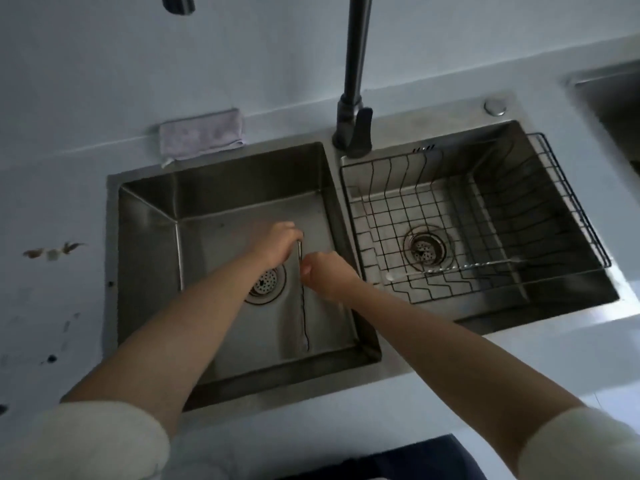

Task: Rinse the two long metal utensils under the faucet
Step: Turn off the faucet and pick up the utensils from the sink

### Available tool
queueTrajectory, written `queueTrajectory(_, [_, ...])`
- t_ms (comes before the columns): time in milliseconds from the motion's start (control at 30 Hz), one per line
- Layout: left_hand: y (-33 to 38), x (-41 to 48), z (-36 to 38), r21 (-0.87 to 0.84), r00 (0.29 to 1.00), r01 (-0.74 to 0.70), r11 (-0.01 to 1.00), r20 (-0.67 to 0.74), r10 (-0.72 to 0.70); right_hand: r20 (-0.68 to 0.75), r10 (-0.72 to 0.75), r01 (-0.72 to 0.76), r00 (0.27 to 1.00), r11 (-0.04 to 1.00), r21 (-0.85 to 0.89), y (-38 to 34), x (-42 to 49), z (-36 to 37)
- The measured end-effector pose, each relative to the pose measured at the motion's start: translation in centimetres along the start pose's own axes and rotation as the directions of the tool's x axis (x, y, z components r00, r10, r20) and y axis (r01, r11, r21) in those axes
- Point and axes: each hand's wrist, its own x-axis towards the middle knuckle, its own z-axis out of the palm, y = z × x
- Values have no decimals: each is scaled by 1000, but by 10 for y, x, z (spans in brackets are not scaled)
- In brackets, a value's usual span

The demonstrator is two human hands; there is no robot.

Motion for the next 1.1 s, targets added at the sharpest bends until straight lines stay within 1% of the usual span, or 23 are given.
queueTrajectory(67, [-14, 9, 16, -48, 998, 19, 999, 57, -16, 16, 94, -94, 995, 996, -6, 3, 9, 17])
queueTrajectory(133, [-25, 19, 31, 10, 993, -34, 999, 112, 33, 35, 166, -166, 986, 986, 14, 8, 18, 34])
queueTrajectory(200, [-35, 27, 43, 44, 990, -41, 998, 140, 34, 39, 241, -243, 970, 968, 55, 13, 27, 49])
queueTrajectory(233, [-37, 29, 45, 112, 989, -78, 991, 133, 63, 33, 281, -283, 959, 957, 70, 14, 30, 55])
queueTrajectory(300, [-39, 36, 56, 177, 983, -131, 975, 149, 105, 24, 339, -340, 940, 938, 63, 16, 35, 66])
queueTrajectory(333, [-38, 36, 58, 180, 978, -136, 974, 180, 104, 16, 354, -355, 935, 934, 50, 17, 39, 70])
queueTrajectory(367, [-37, 38, 59, 211, 965, -177, 961, 228, 128, 6, 362, -362, 932, 932, 37, 18, 42, 74])
queueTrajectory(433, [-36, 41, 65, 269, 947, -262, 927, 254, 194, -5, 373, -373, 928, 928, 13, 18, 49, 82])
queueTrajectory(500, [-40, 49, 75, 341, 933, -310, 887, 286, 216, -15, 382, -382, 924, 924, 5, 19, 56, 92])
queueTrajectory(567, [-42, 55, 81, 369, 927, -342, 864, 284, 246, -42, 373, -374, 927, 928, -2, 19, 61, 102])
queueTrajectory(633, [-46, 58, 86, 416, 907, -396, 819, 313, 281, -76, 363, -365, 929, 931, -19, 17, 65, 111])
queueTrajectory(667, [-50, 60, 87, 455, 889, -445, 771, 325, 322, -94, 355, -359, 930, 933, -26, 16, 67, 114])
queueTrajectory(700, [-52, 62, 86, 490, 882, -465, 737, 324, 341, -109, 349, -354, 931, 935, -29, 15, 69, 116])
queueTrajectory(800, [-54, 65, 84, 552, 871, -490, 674, 333, 361, -117, 346, -352, 931, 935, -39, 11, 72, 117])
queueTrajectory(900, [-55, 63, 82, 580, 869, -494, 648, 356, 344, -119, 354, -361, 928, 931, -45, 11, 70, 115])
queueTrajectory(1000, [-58, 57, 73, 582, 859, -510, 634, 370, 352, -112, 348, -354, 931, 934, -43, 10, 67, 109])
queueTrajectory(1100, [-59, 47, 52, 569, 868, -494, 657, 355, 346, -117, 326, -333, 938, 942, -48, 3, 60, 95])
